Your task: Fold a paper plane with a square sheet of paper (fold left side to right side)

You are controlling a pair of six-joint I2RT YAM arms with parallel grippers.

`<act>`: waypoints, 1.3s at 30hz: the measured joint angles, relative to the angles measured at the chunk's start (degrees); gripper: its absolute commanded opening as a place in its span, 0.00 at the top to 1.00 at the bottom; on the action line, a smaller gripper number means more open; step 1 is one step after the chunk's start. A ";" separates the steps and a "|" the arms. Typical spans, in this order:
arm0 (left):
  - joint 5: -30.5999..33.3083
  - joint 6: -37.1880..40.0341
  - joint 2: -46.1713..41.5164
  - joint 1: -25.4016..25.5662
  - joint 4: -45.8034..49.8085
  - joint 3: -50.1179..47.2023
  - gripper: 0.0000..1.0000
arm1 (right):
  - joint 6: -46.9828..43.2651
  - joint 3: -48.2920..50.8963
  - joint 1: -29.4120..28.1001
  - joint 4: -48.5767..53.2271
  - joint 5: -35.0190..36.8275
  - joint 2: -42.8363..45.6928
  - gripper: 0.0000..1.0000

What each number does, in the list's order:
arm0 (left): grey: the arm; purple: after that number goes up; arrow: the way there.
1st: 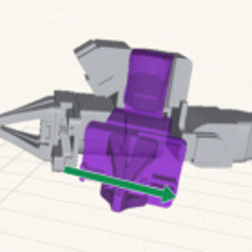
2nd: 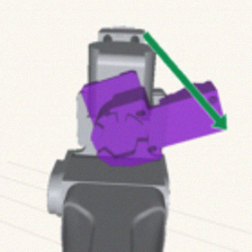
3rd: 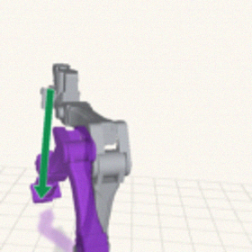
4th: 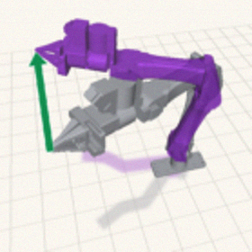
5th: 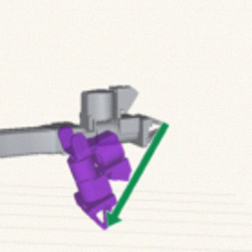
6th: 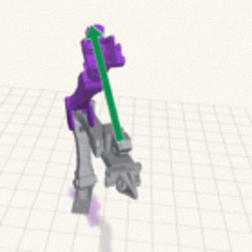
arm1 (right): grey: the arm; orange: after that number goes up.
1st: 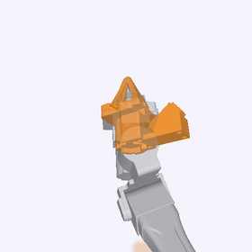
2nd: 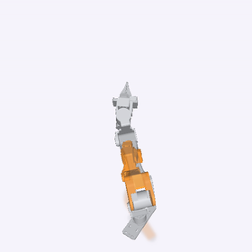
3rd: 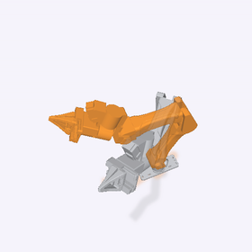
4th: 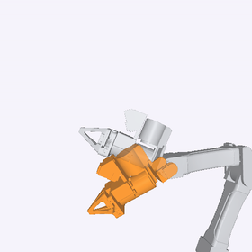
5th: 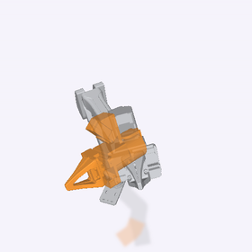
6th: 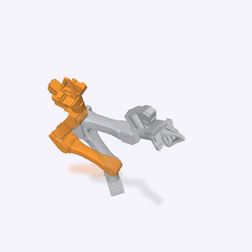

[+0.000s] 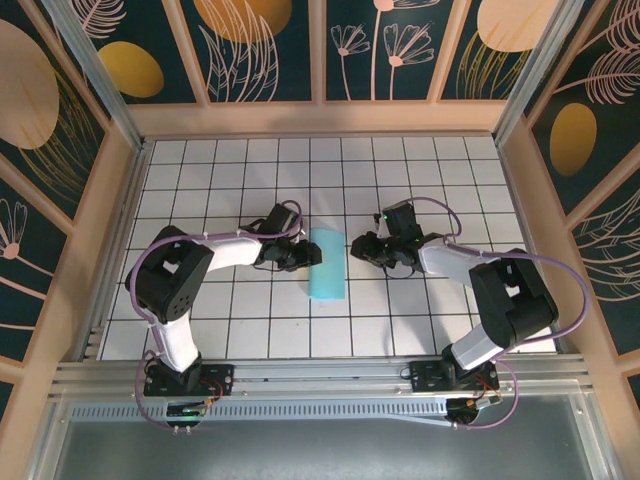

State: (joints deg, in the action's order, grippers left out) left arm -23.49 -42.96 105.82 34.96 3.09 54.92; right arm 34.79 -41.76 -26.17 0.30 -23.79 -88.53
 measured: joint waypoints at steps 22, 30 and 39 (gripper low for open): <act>0.22 0.76 1.42 0.31 3.45 2.45 0.58 | -0.22 0.00 0.00 0.00 0.11 0.00 0.67; 0.17 0.94 2.25 0.31 5.84 4.22 0.58 | -0.20 0.00 -0.09 0.00 -0.26 -0.02 0.67; 0.17 1.36 2.36 0.31 6.21 4.46 0.58 | -0.15 0.00 -1.29 -0.17 -0.74 -0.90 0.69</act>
State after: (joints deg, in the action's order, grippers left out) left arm -23.31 -41.60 108.18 35.27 9.30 59.37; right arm 34.63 -41.76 -27.46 0.12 -24.53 -89.43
